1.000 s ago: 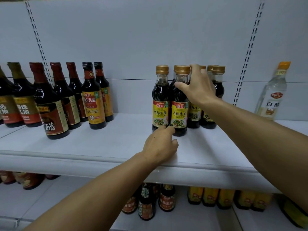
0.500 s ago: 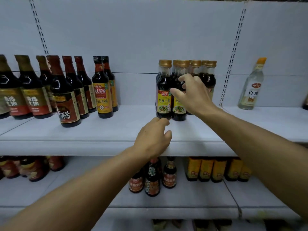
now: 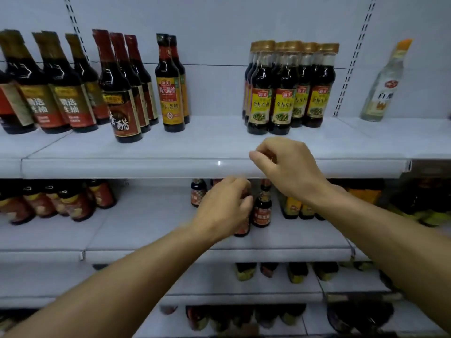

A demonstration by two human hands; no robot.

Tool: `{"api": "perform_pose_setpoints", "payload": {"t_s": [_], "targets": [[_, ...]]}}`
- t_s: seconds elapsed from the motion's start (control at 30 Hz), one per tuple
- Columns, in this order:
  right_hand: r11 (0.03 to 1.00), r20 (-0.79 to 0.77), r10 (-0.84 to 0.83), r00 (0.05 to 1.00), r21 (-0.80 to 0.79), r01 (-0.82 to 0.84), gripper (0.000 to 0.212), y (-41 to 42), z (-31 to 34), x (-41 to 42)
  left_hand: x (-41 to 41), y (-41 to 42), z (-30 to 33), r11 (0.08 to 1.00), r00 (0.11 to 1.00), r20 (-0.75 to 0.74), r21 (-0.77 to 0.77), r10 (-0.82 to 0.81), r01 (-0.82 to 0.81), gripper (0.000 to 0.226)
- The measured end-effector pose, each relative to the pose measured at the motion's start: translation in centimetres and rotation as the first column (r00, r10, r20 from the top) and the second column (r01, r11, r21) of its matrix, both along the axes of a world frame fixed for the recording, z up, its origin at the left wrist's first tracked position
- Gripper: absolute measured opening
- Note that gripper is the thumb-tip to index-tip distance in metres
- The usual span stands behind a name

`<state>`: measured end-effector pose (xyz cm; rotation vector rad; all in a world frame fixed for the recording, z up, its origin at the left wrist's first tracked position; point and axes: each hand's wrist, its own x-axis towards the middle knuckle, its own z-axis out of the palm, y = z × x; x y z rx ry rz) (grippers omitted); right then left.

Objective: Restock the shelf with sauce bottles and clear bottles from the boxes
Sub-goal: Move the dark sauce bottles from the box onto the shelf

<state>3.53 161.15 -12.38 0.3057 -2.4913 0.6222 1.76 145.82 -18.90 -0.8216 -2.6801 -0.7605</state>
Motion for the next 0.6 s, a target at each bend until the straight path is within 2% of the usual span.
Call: {"api": "perform_pose_setpoints", "payload": {"t_s": [0.27,0.6], "targets": [[0.995,0.136,0.081,0.987,0.038,-0.087,0.022,-2.3,-5.6,0.2,1.0,-1.9,-5.1,0.998,0.981,0.187,0.030,0.051,-0.058,0.021],[0.977,0.332,0.210,0.920,-0.048,-0.206,0.022,-1.8,-13.0,-0.7,2.0,-1.8,-11.8,0.984,0.917,0.369,0.042,0.148,-0.175,0.037]]}}
